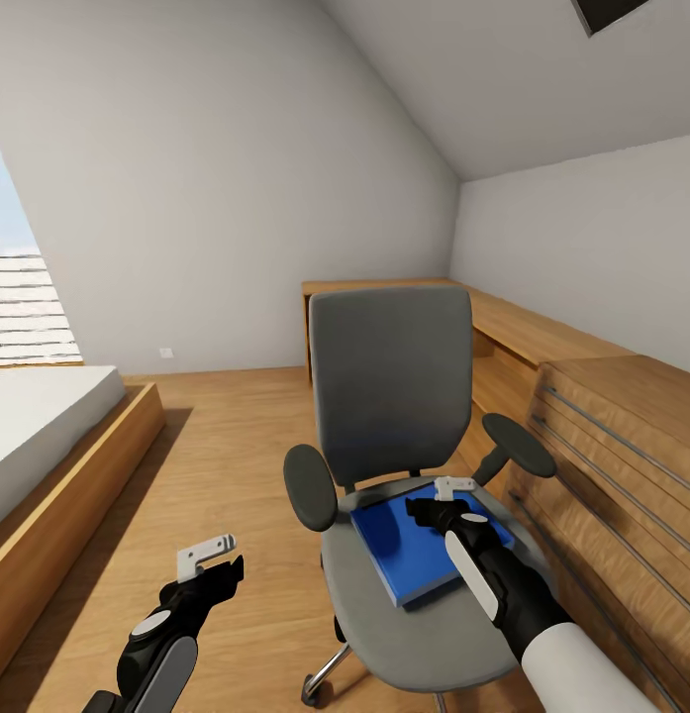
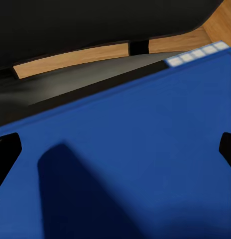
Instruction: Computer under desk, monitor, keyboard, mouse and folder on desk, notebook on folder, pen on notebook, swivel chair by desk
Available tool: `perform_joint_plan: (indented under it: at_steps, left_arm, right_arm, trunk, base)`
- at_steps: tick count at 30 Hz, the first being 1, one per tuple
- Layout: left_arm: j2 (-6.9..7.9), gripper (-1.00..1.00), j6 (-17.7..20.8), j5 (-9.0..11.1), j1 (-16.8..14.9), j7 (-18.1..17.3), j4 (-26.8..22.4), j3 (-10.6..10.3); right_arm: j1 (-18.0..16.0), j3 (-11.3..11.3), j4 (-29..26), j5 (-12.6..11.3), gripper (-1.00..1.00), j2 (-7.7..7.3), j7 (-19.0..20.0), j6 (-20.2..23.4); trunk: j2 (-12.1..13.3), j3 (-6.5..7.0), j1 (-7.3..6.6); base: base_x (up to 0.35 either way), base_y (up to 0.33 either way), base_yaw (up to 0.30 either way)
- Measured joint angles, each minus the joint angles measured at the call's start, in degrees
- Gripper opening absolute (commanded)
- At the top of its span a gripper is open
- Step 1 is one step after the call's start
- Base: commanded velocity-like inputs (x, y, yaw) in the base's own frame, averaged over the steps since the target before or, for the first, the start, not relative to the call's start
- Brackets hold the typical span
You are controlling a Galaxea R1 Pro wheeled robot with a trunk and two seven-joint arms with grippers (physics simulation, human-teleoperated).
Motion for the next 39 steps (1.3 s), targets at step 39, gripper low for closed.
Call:
perform_joint_plan:
  at_steps: [39]
  left_arm:
    - [0.09,1.0,-0.09,0.07,-0.01,-0.02,0.13,0.02]
  right_arm:
    - [0.01,0.05,-0.28,-0.29,1.0,-0.15,-0.03,-0.12]
  trunk:
    - [0.0,0.0,0.0]
  base:
    - [-0.094,-0.013,0.0]
